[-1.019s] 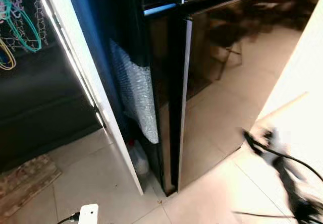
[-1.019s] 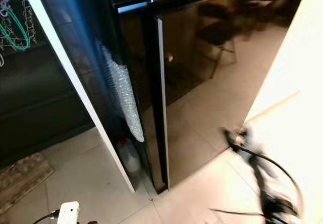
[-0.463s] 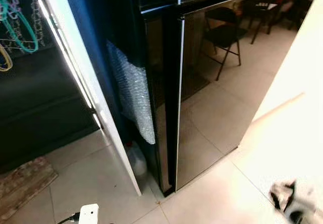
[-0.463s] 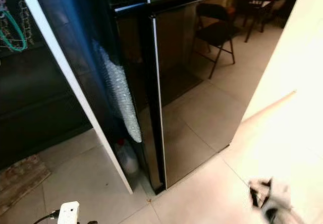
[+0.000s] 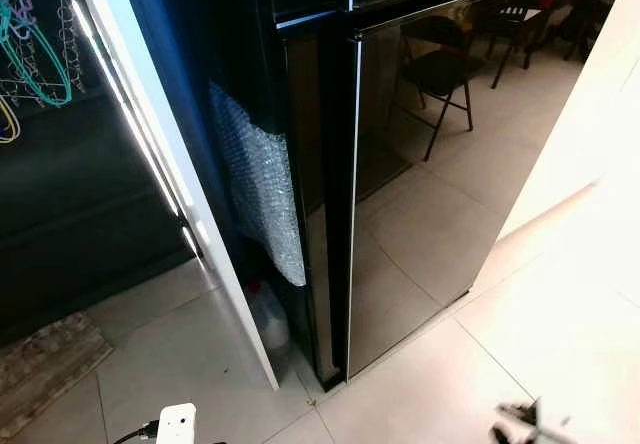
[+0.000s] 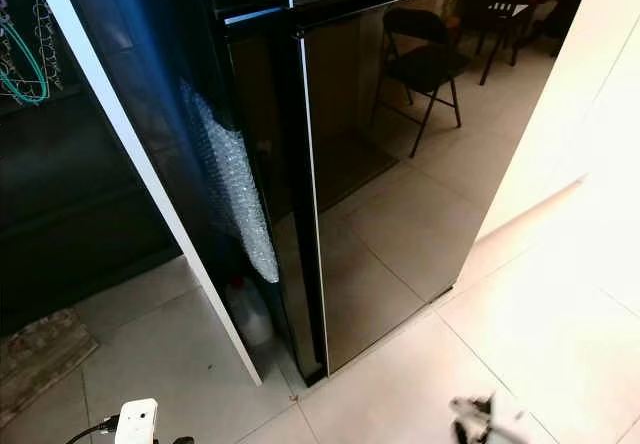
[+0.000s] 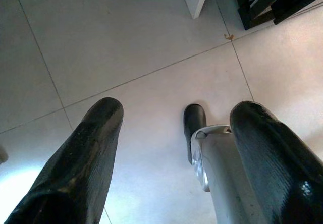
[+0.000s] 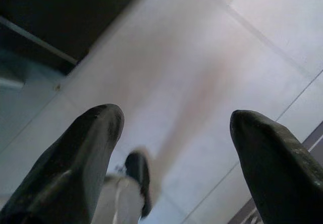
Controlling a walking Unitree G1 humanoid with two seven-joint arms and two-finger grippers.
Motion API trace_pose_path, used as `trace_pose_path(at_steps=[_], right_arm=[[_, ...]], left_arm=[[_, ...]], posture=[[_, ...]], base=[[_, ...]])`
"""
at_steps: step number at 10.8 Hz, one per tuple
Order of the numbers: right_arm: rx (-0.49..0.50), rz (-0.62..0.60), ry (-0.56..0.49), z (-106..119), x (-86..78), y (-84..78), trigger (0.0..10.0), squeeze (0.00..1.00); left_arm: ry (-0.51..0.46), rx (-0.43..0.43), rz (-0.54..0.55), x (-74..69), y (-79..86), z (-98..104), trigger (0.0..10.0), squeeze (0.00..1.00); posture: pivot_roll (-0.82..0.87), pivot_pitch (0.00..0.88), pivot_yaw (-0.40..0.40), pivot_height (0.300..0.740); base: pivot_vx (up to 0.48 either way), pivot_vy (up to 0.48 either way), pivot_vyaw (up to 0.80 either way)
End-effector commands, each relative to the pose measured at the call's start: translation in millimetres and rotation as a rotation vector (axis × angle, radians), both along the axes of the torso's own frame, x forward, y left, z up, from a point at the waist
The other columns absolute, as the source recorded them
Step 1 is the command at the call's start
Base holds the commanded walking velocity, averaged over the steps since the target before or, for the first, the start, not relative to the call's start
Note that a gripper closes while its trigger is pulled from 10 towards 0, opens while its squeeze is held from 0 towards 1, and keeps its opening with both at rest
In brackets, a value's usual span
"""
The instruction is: Restocking fridge
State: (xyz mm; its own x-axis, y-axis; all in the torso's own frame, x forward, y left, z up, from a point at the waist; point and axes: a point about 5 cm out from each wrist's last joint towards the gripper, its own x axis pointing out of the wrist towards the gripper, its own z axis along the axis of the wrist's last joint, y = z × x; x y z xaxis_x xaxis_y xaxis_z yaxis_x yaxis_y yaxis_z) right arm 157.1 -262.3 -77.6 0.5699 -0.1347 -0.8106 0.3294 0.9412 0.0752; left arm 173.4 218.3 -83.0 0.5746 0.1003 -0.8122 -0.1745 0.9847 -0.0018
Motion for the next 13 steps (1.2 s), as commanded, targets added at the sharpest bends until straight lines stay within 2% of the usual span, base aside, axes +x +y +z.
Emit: trace_pose_path(at_steps=[1, 5, 8, 13], right_arm=[[0.001, -0.018, 0.014, -2, -2.3, 2.5, 10.0, 0.0], [0.025, 0.003, 0.047, -10, -10.8, 17.7, 10.0, 0.0], [0.026, -0.008, 0.051, -11, -13.3, 18.2, 10.0, 0.0], [-0.017, 0.085, 0.08, -13, -19.2, 16.6, 10.0, 0.0]], left_arm=[[0.009, 0.002, -0.004, -3.2, 1.0, -1, 10.0, 0.0], [0.022, 0.024, -0.038, -4.2, 3.0, -1, 10.0, 0.0], [0.023, 0.029, -0.045, -4.4, 3.1, -1, 10.0, 0.0], [0.025, 0.025, -0.044, -5.5, 0.8, -2, 10.0, 0.0]], posture=[[-0.14, 0.0, 0.028, 0.74], [-0.14, 0.0, 0.033, 0.74], [-0.15, 0.0, 0.031, 0.74], [-0.14, 0.0, 0.019, 0.74]], base=[[0.0, 0.0, 0.0], [0.0, 0.0, 0.0], [0.0, 0.0, 0.0], [0.0, 0.0, 0.0]])
